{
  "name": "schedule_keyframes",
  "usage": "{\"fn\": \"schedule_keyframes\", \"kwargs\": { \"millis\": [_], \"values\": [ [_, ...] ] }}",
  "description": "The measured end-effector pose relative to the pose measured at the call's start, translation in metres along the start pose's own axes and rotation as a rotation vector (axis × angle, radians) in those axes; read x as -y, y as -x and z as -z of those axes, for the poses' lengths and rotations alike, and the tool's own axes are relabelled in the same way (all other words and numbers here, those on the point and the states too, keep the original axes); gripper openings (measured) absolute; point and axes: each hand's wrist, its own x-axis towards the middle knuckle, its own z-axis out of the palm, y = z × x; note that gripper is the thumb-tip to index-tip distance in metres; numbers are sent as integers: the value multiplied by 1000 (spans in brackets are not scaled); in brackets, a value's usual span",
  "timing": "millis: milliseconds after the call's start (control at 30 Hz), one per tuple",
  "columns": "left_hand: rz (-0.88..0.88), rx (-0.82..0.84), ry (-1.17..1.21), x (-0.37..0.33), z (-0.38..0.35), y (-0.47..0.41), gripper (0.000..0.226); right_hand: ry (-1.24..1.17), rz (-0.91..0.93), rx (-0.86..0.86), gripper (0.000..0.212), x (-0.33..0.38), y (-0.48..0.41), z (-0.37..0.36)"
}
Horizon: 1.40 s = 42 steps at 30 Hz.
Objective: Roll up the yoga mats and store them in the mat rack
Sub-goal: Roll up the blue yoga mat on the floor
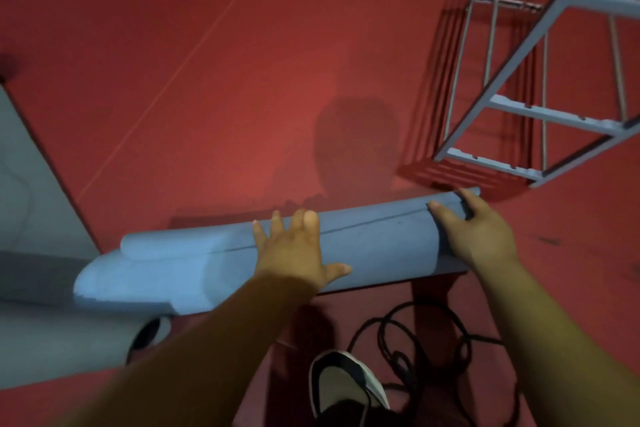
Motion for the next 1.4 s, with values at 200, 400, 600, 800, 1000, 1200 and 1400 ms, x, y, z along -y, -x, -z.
{"fn": "schedule_keyframes", "kwargs": {
  "millis": [200, 400, 600, 800, 1000, 1200, 1400],
  "values": [
    [-30, 93, -58, -3, 2, -2, 97, -120, 42, 124, 62, -1, -11, 12],
    [-97, 5, 41, -24, 14, 3, 96, -138, 36, 148, 61, 12, 5, 22],
    [-190, -218, 45, 6, 102, 32, 118, -235, 441, -71, 83, 120, 49, 71],
    [-243, -584, 382, 37, 222, 98, 87, -281, 841, -19, 123, 274, 128, 150],
    [-222, -728, 783, 69, 297, 181, 40, -116, 1097, 97, 132, 346, 199, 175],
    [-102, -796, 877, 90, 318, 241, 64, 61, 1300, 109, 123, 368, 261, 168],
    [-253, -817, 946, 97, 330, 276, 88, 165, 1400, 185, 119, 385, 305, 174]
  ]
}}
